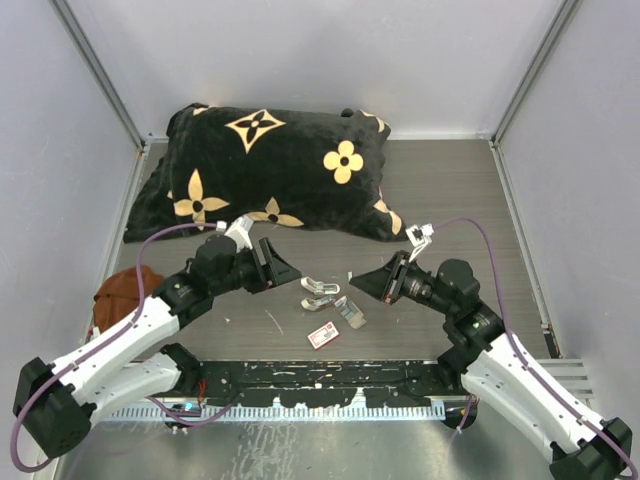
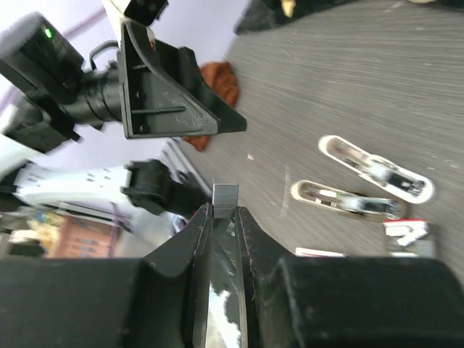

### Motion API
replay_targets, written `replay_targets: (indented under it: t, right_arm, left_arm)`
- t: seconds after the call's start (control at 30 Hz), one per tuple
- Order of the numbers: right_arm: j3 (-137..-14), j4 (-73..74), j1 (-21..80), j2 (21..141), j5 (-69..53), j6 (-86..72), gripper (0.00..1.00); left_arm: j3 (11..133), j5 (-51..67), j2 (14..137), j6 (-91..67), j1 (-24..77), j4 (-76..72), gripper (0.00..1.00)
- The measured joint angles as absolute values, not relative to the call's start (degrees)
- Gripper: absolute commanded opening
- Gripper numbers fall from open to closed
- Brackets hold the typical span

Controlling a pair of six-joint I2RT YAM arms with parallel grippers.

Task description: Load the staples into the stapler

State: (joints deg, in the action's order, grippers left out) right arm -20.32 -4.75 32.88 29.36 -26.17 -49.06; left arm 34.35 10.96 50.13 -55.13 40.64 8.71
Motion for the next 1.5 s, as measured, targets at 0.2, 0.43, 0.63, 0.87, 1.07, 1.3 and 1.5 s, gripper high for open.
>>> replay_targets:
  t: [0.2,0.43,0.63,0.87,1.07,1.3,1.5]
  right_arm:
    - [-28.3,6.9,32.9,37.6,-25.6,-35.7,0.08]
    - [-28.9,12.7,32.9,42.6,-24.6,-28.2,0.06]
    - [-28.9,13.7,32.9,43.4,-24.1,-25.5,0.06]
    - [-28.9,13.8,32.9,43.4,-24.0,-24.1,0.06]
    - [-28.9,13.8,32.9,43.4,-24.0,-23.7,0.06]
    - [-28.9,13.8,32.9,43.4,-24.0,-22.9,0.06]
    - [-28.9,14.7,32.9,44.4,-23.9,-21.9,0.06]
  left_arm:
    - [37.5,14.9,56.5,-49.5,38.0,20.5,0.70]
    - [37.5,17.3,59.7,-49.8,39.1,20.2,0.72]
    - [37.2,16.6,64.9,-52.1,44.2,16.5,0.72]
    - [36.4,14.0,70.6,-54.2,46.1,13.1,0.63]
    - [35.9,12.6,73.4,-55.3,46.1,10.9,0.52]
    - [35.9,12.8,77.2,-55.9,46.1,9.6,0.27]
    - [36.9,13.2,77.5,-54.3,46.1,11.2,0.09]
